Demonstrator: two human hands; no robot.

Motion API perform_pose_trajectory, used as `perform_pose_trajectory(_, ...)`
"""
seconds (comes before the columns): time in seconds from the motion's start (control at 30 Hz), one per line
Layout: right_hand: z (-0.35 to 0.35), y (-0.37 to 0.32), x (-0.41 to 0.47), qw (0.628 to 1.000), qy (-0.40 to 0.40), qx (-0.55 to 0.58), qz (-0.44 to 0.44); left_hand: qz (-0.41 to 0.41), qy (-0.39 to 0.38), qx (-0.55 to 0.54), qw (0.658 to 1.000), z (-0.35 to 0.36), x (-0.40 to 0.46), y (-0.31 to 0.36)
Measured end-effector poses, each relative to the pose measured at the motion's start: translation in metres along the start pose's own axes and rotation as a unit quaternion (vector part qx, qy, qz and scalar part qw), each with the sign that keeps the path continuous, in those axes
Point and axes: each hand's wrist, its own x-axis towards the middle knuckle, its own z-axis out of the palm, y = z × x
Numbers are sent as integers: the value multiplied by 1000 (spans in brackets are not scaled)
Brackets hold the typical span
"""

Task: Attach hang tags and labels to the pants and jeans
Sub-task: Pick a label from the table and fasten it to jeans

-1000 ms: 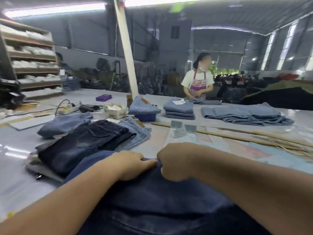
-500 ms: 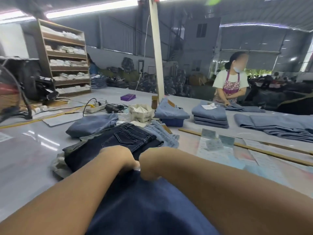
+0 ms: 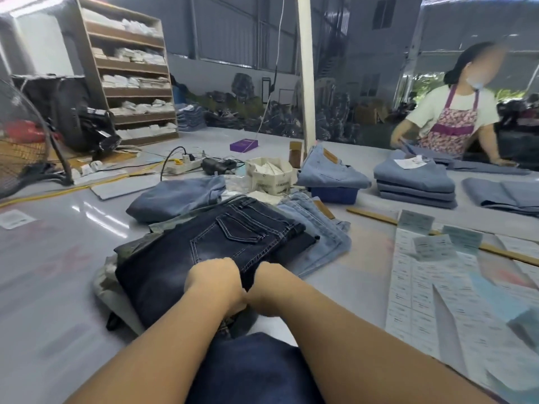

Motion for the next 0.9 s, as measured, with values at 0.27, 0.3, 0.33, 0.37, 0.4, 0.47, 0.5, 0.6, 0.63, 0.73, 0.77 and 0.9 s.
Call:
perform_pose_trajectory(0.27, 0, 7, -4, 994, 16, 104, 16, -38, 44, -6, 998, 7, 7, 11)
perform_pose_trajectory(0.3, 1, 7, -3, 993, 20, 112, 11, -45, 50, -11, 998, 8, 7, 10)
perform_pose_trajectory(0.33, 1, 6, -2, 993, 24, 116, 6, -48, 53, -13, 997, 9, 9, 10)
perform_pose_trajectory(0.37, 0, 5, -2, 993, 28, 119, 3, -44, 59, -16, 997, 9, 10, 10)
perform_pose_trajectory(0.4, 0, 5, -1, 992, 29, 123, 0, -38, 65, -17, 997, 10, 12, 9)
perform_pose_trajectory(0.47, 1, 5, -1, 992, 26, 120, -8, -32, 75, -18, 997, 11, 15, 9)
perform_pose_trajectory(0.5, 1, 5, -2, 993, 15, 116, -7, -33, 81, -18, 996, 9, 17, 7)
perform_pose_trajectory(0.6, 2, 8, -2, 994, -14, 107, -2, -37, 102, -60, 992, 7, 21, -9)
perform_pose_trajectory(0.63, 1, 9, -3, 994, -15, 112, 1, -39, 108, -94, 989, 7, 23, -16)
perform_pose_trajectory(0.73, -1, 9, -2, 988, 1, 156, 2, -45, 104, -209, 971, 11, 25, -36)
perform_pose_trajectory(0.77, -1, 10, -1, 985, 8, 174, -1, -45, 99, -238, 965, 11, 26, -41)
perform_pose_trajectory(0.9, 1, 7, 1, 975, 26, 222, -11, -35, 67, -306, 949, 12, 25, -61)
